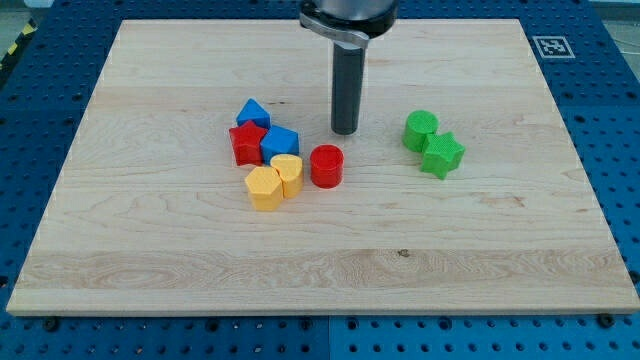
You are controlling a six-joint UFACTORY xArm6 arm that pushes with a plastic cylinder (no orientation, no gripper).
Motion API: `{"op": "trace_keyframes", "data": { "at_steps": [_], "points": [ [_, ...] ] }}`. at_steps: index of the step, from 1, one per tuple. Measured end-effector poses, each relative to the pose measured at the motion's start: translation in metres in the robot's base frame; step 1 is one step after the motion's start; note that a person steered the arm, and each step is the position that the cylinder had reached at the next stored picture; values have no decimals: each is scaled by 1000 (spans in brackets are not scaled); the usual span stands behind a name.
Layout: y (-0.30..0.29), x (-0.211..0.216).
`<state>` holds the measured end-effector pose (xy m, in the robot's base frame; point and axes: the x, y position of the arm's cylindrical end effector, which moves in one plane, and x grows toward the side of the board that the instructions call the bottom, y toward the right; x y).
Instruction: Separate yellow blocks from group of blocks
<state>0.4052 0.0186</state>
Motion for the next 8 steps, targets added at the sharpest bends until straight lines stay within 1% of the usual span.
{"op": "trace_keyframes", "data": {
  "at_steps": [6,7,8],
  "points": [
    [1,-1],
    [0,-16],
    [-17,-32]
  ]
}}
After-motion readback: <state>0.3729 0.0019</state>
